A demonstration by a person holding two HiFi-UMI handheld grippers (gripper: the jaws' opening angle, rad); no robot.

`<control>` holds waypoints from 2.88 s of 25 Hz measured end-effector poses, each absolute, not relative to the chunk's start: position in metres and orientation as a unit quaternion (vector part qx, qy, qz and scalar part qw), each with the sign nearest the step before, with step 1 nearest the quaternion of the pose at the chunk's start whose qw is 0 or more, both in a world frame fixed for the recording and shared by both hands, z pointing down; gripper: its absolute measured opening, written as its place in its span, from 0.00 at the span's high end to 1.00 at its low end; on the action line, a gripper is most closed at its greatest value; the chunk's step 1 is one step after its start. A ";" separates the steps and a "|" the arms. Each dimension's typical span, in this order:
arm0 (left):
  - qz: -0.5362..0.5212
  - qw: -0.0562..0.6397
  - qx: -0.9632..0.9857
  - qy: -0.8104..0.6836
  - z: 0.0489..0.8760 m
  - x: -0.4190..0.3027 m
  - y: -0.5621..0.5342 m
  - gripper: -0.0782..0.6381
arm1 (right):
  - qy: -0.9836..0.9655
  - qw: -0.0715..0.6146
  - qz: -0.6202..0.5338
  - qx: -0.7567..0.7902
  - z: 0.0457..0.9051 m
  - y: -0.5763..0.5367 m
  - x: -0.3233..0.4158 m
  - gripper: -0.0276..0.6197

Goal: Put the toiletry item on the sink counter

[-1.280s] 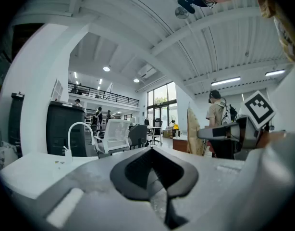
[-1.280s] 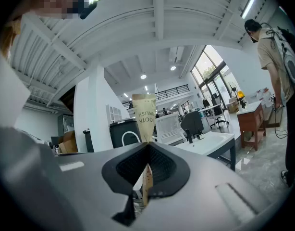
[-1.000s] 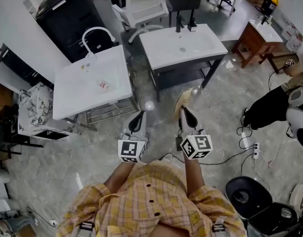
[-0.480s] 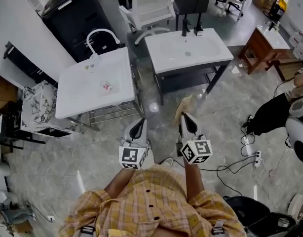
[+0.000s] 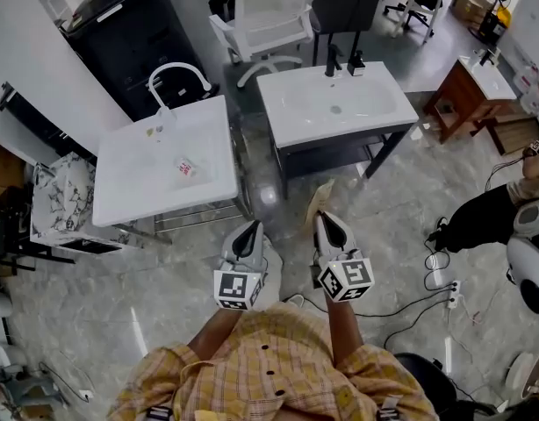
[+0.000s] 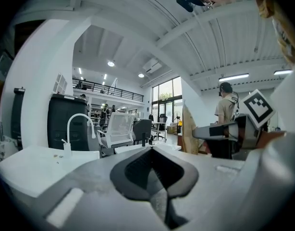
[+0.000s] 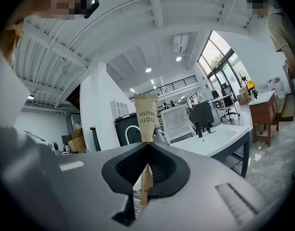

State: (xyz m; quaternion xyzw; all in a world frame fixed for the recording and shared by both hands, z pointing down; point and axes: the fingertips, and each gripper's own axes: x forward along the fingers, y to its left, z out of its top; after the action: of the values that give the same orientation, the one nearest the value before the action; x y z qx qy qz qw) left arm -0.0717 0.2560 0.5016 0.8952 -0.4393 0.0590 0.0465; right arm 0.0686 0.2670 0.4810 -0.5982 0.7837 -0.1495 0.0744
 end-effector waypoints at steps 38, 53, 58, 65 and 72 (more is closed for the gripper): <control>0.017 0.072 0.906 -0.417 0.487 -0.063 -0.105 0.89 | 0.789 0.028 -0.140 -0.598 0.462 -0.084 0.050 0.95; 0.037 0.075 0.899 -0.431 0.496 -0.036 -0.135 0.89 | 0.799 0.031 -0.153 -0.581 0.473 -0.122 0.068 0.95; 0.052 0.087 0.890 -0.444 0.505 -0.028 -0.148 0.89 | 0.805 0.022 -0.171 -0.568 0.480 -0.140 0.076 0.95; 0.068 0.105 0.879 -0.460 0.522 -0.023 -0.161 0.89 | 0.803 -0.004 -0.213 -0.557 0.512 -0.156 0.085 0.95; 0.074 0.114 0.866 -0.481 0.537 -0.024 -0.180 0.89 | 0.804 -0.030 -0.240 -0.543 0.543 -0.179 0.090 0.95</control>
State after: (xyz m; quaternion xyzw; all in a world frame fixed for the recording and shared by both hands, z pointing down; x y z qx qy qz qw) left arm -0.0243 -0.1797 0.5367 0.8661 -0.4810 0.0740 0.1140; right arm 0.0902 -0.1794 0.5427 -0.5425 0.8044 -0.2402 -0.0295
